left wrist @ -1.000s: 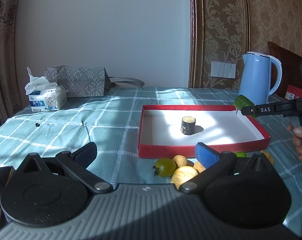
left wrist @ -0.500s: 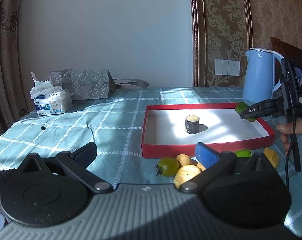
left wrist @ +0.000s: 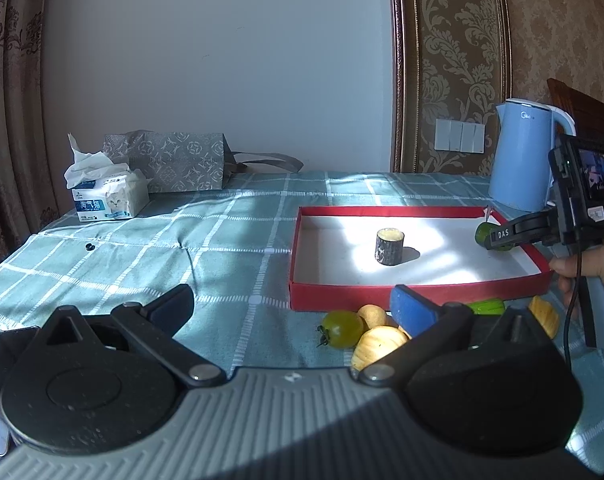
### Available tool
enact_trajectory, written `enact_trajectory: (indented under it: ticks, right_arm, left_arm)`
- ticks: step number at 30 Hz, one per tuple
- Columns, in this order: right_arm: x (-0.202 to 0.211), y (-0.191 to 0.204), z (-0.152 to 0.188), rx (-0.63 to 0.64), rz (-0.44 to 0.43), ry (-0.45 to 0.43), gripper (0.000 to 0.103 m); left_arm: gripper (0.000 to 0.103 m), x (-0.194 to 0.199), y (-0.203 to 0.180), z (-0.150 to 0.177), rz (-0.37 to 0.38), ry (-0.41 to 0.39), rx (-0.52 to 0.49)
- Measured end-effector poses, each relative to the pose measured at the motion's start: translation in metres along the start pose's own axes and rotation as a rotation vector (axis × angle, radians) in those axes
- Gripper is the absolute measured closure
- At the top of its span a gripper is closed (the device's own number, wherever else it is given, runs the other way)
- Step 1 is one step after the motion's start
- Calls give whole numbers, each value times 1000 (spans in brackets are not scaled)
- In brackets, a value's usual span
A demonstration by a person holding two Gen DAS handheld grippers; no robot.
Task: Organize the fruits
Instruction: 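Lower the held cucumber into the tray and open the right tool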
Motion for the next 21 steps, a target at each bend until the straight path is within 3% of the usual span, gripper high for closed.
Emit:
enact_trajectory:
  ticks: [11, 21]
  right_arm:
    - [3, 1, -1, -3, 21, -8, 72]
    - [30, 1, -4, 21, 9, -72, 63]
  left_arm:
    - [0, 4, 2, 0, -9, -1, -1]
    - [0, 5, 5, 0, -6, 5, 13]
Point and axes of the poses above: each gripper's, at about its wrist camera, not at the fingertips, and x roughly against the way its jaws point, y to its left, z to its underside, the point moved 3 cm from there along -x, roughly the way its jaws point, and after that the axes turned 9 degrees about -x, right-handed, at the moved point
